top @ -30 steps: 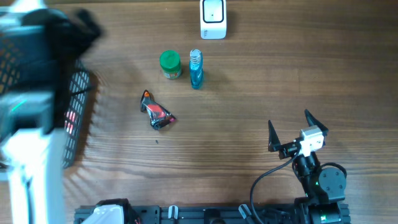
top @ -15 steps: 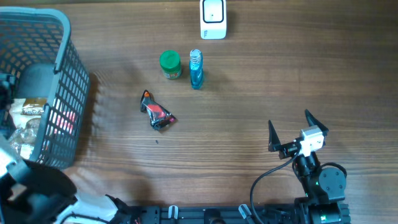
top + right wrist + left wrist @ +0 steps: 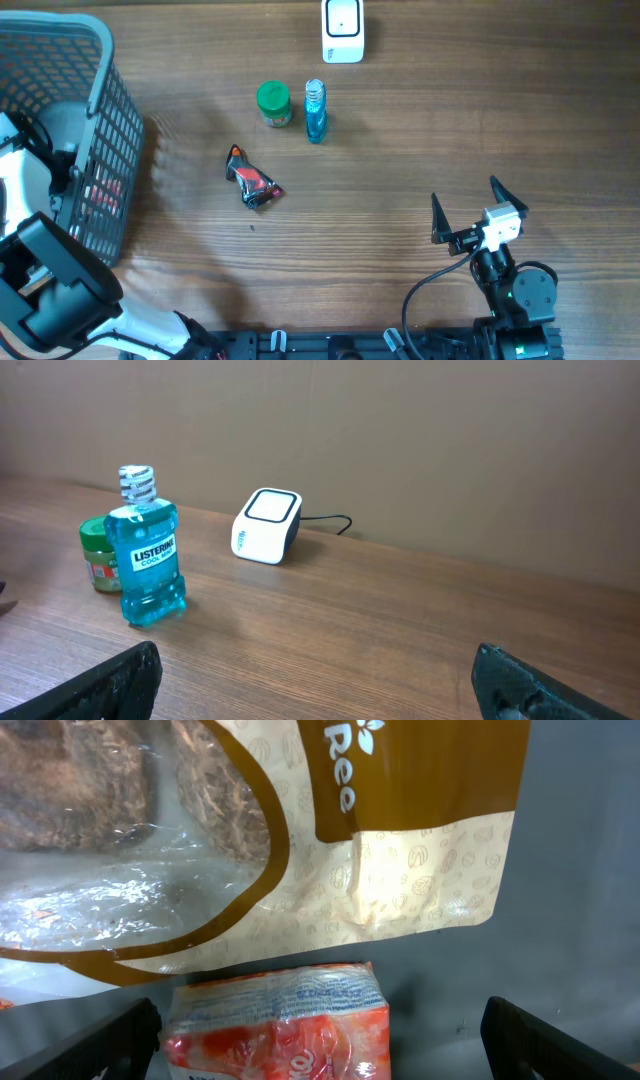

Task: Scan the item barcode

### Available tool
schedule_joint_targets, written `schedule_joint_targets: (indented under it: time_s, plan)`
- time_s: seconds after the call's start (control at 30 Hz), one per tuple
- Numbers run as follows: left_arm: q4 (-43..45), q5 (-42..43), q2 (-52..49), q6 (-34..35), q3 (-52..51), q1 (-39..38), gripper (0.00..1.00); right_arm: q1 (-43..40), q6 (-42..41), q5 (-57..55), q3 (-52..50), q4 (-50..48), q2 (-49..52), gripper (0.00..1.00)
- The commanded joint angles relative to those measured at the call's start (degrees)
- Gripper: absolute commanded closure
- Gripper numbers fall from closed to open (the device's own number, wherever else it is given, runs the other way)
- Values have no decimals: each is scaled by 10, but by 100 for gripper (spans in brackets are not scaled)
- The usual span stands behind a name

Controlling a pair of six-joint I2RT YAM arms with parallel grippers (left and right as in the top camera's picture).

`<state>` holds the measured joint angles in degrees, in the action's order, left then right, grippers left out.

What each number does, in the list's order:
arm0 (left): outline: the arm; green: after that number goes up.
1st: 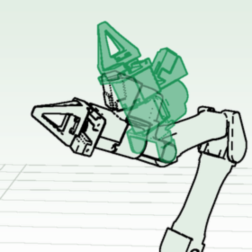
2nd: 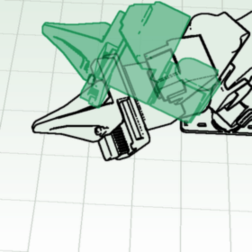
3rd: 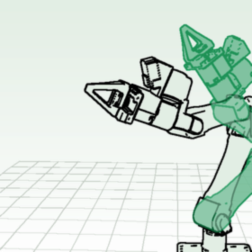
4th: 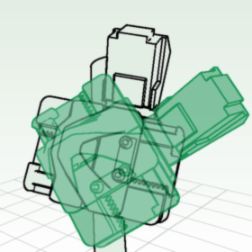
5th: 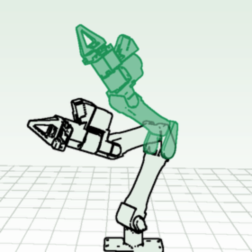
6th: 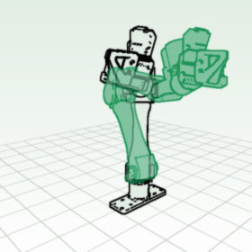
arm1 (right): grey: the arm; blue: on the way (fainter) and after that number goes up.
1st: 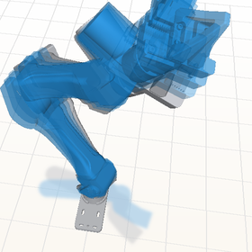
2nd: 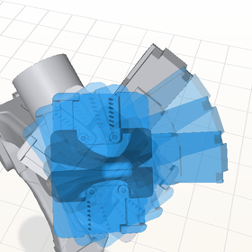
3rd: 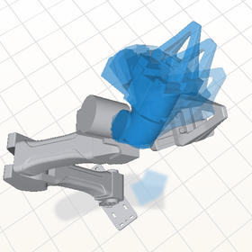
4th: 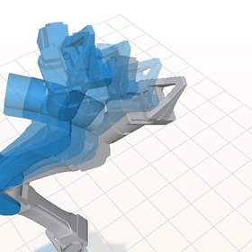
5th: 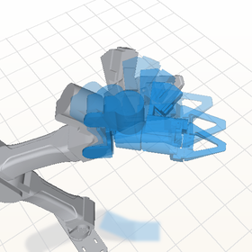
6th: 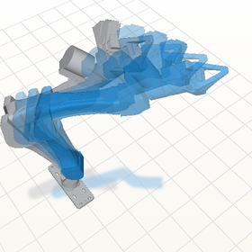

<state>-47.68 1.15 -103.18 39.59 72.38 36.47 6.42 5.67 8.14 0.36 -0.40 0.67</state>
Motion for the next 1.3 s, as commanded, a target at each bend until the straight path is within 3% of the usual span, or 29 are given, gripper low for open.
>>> schedule_joint_targets:
  time_s: [0.0,0.33,0.37,0.4,0.43,0.67,0.73,0.77,0.87,0.9,1.0,1.07,1.1,1.2,1.27]
  plan:
    - [1,-12,-7,25,-3,-1,0,-1,3,7,-1,-2,-4,0]
    - [23,-23,-28,35,-36,-3,2,-1,3,7,-1,-2,-4,0]
    - [23,-22,-28,35,-36,-3,13,-1,3,7,-1,-2,-4,0]
    - [20,-23,-27,35,-36,-3,33,-1,3,7,-1,-2,-4,0]
    - [18,-23,-26,35,-36,-3,43,-1,3,7,-1,-2,-4,0]
    - [0,-18,2,31,-19,-3,52,-1,3,7,-1,-2,-4,0]
    - [-54,-18,38,31,55,-3,51,-1,3,7,-1,-2,-4,0]
    - [-113,-19,70,26,150,-2,51,-1,3,7,-1,-2,-4,0]
    - [-169,-19,110,24,291,-2,50,-1,3,7,-1,-2,-4,0]
    - [-192,-15,134,25,384,-2,50,-1,3,7,-1,-2,-4,0]
    - [-214,98,178,25,502,-10,49,-1,3,7,-1,-2,-4,0]
    - [-186,197,216,31,517,-70,49,-1,3,7,-1,-2,-4,0]
    - [-186,192,221,31,517,-99,49,-1,3,7,-1,-2,-4,0]
    - [-206,116,207,26,512,-267,48,-1,3,7,-1,-2,-4,0]
    - [-227,2,167,11,503,-399,48,-1,4,7,-1,-2,-4,0]
